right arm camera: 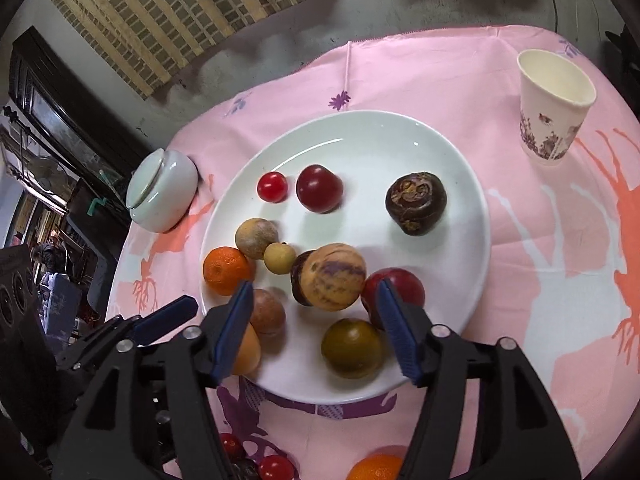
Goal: Organize fruits
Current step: 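Place both fruits on the white plate and open both grippers, then move both open grippers back to the fruit pile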
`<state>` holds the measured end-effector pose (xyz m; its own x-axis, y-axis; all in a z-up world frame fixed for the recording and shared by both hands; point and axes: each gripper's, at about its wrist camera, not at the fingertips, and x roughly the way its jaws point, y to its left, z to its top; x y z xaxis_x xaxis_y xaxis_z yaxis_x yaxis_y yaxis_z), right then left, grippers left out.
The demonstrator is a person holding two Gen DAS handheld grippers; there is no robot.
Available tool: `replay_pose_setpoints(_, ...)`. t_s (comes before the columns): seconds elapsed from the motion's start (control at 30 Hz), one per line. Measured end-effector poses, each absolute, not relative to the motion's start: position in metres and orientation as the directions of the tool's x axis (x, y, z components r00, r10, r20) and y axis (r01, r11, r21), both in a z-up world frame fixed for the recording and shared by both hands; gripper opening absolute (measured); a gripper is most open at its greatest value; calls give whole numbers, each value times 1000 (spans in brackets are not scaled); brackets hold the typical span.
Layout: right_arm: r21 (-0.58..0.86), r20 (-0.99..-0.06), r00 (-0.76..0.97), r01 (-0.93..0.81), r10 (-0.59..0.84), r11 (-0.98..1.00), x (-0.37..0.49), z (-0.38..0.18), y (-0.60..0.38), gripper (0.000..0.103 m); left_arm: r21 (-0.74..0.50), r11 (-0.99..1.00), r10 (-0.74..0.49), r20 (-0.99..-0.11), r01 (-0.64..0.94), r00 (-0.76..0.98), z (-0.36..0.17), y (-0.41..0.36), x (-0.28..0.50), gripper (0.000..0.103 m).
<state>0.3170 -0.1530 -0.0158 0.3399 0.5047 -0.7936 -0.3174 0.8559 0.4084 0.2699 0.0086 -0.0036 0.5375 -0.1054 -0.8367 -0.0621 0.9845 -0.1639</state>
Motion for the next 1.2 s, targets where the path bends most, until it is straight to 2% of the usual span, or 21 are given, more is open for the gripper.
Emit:
replay_pose_setpoints(0.1,427,-787,336,-309,518,850,308,-10,-165,66,-146,986,-82,-835,-76,543,5,11,261,62)
replay_pose_setpoints(0.27,423,-789,353,-282,503,861,288,-6,-195,66,-136,984,-54,-837,-112,544,12,21,234,67)
replay_pose_setpoints(0.47,411,-825,313,-241,471,879,246,-20,-229,66,-113,980,-9,-846,-163,533,9,30,180,70)
replay_pose_setpoints(0.73,409,-858,237,-223,456,885,181,-42,-250,66,-129,975,-33,-891,-182,453,-10,24,116,70)
replay_pose_setpoints(1.2,423,-856,222,-219,467,879,132,-34,-262,66,-116,993,-96,-923,-32,372,-25,-36,62,73)
